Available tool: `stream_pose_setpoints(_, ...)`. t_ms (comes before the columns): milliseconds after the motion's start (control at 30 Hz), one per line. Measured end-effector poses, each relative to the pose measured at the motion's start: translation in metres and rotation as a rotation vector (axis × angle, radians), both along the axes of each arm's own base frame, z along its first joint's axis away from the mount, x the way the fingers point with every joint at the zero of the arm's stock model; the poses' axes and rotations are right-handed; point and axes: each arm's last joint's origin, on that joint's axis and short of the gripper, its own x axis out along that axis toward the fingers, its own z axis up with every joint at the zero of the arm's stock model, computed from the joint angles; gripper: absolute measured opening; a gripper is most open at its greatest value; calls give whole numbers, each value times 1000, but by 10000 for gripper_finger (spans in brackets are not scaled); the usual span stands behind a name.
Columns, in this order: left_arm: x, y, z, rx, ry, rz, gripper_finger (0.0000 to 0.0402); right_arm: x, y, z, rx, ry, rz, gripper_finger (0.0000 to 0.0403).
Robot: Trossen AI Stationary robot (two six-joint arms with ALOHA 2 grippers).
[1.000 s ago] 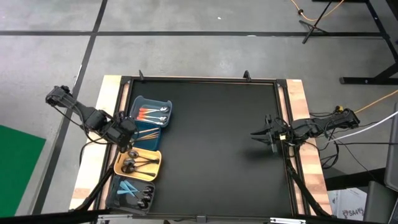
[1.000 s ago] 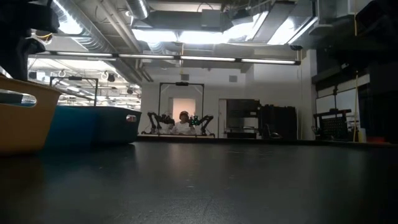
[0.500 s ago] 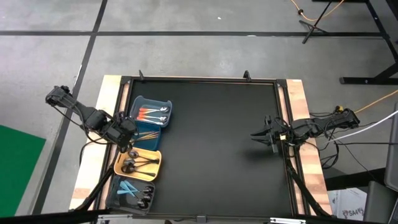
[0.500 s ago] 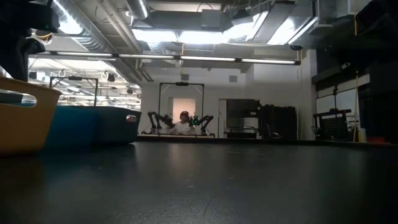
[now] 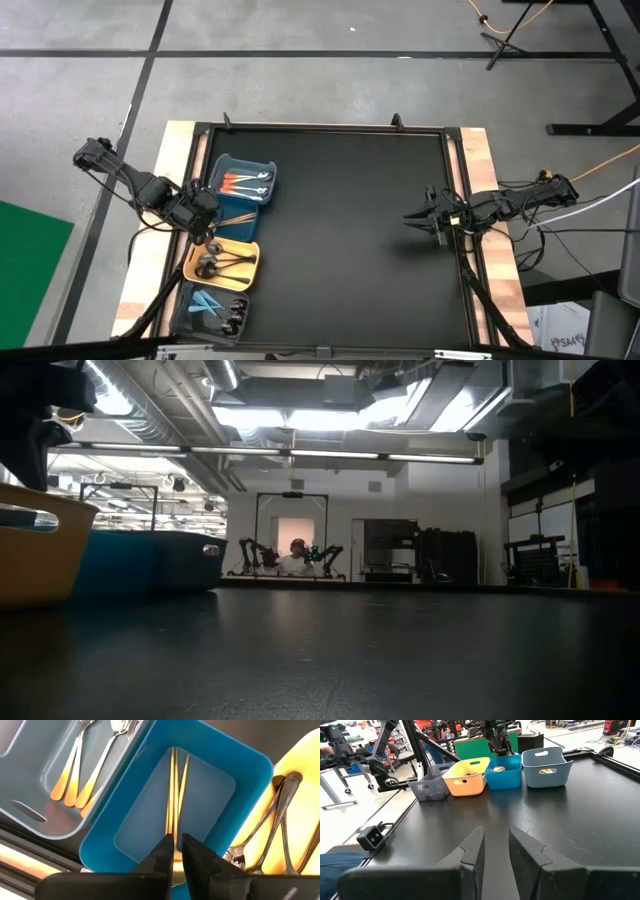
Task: Sort silverware by color (type)
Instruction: Return to Home Position
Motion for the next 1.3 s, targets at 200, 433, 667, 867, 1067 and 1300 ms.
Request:
stream_pose_setpoints(200, 7, -1, 2, 23, -98, 19, 18, 0, 0, 0, 2, 0, 13, 79)
stream_pose_setpoints(433, 35, -14, 10, -15, -419, -10, 3, 0, 1, 0, -11, -2, 36, 79)
stream_pose_setpoints(667, 61, -24, -10, 76, -712, -162, 1, 0, 1, 0, -28, -4, 39, 79)
stream_pose_setpoints(867, 66, -12, -27, 134, -856, -147, 0, 0, 1, 1, -50, -20, 42, 78)
stream_pose_setpoints(1067, 65, 3, -53, 97, -972, -164, 0, 0, 1, 4, -64, -47, 45, 78)
stream_pose_setpoints(1300, 54, 13, -67, 106, -1020, -162, 0, 0, 1, 4, -62, -48, 45, 78)
